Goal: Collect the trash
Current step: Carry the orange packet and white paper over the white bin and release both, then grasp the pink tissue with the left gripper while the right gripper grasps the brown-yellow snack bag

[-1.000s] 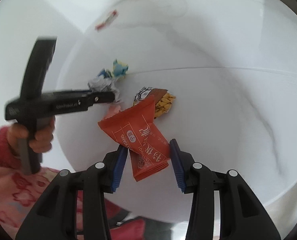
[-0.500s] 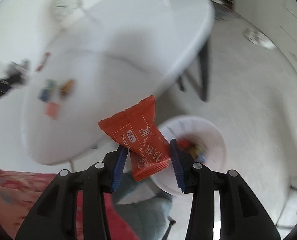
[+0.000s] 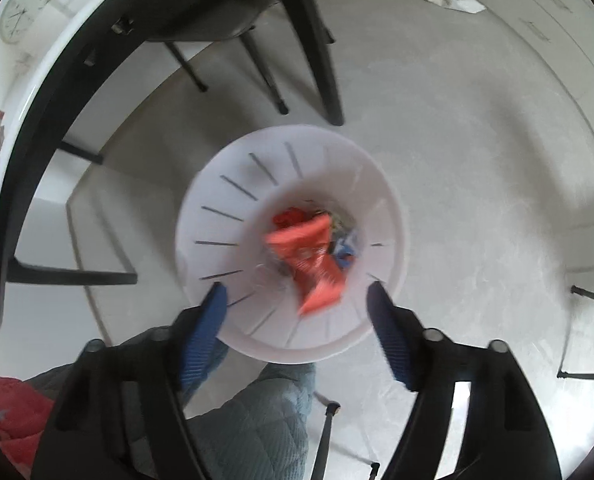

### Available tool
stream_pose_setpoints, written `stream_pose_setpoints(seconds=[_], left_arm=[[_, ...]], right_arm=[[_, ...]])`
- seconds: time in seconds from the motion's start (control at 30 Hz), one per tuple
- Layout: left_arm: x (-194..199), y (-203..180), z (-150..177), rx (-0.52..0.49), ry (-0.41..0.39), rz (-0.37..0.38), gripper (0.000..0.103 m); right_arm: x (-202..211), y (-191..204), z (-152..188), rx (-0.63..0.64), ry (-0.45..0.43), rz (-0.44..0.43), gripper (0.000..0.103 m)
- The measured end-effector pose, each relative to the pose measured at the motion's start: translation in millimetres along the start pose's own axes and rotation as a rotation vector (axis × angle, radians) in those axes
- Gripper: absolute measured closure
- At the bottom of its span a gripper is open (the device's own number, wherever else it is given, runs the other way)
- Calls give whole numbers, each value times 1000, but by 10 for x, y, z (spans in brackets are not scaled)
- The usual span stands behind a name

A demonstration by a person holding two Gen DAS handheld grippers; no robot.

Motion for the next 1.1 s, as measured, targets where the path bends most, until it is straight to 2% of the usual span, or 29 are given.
stream_pose_setpoints(seconds=[0.07, 0.13, 0.3, 0.4, 0.5, 0.6, 0.63, 0.67, 0.77, 0.97, 1.1], left_arm=[[-76, -88, -26, -18, 20, 2, 55], [-156, -131, -15, -33, 39, 9, 55], [-447, -337, 64, -79, 91, 9, 55], [-668, -446, 65, -96, 126, 16, 55], [-966, -492, 99, -105, 179, 14, 55], [-1175, -542, 126, -93, 237, 7, 48], [-1181, -547, 126, -84, 240, 1, 39], [-1157, -550, 131, -74, 230, -3, 30], [-1015, -560, 129, -67, 177, -14, 18], [-575, -568, 23, -64, 58, -75, 9], [-286, -442, -4, -27, -12, -85, 8]], right_arm=[[118, -89, 54, -29, -29, 22, 15], [256, -207, 147, -61, -61, 50, 11], [596, -487, 370, -148, -112, 62, 10], [786, -522, 456, -147, -144, 97, 5], [896, -511, 516, -122, -162, 112, 5], [952, -478, 546, -103, -169, 102, 5], [963, -464, 551, -97, -171, 105, 3], [976, -450, 555, -91, -177, 109, 3], [956, -412, 550, -79, -184, 114, 3], [1134, -307, 490, -59, -224, 110, 3], [1305, -192, 398, -36, -267, 105, 3]])
Point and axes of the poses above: each gripper's, at about its wrist camera, not at the fingertips, and x roughly against the way its jaws point, y to its left, z to its underside, the point moved 3 cm from there along -x, roughly the way its jaws point, and after that the axes turned 6 degrees about y, right-handed, at the moved point
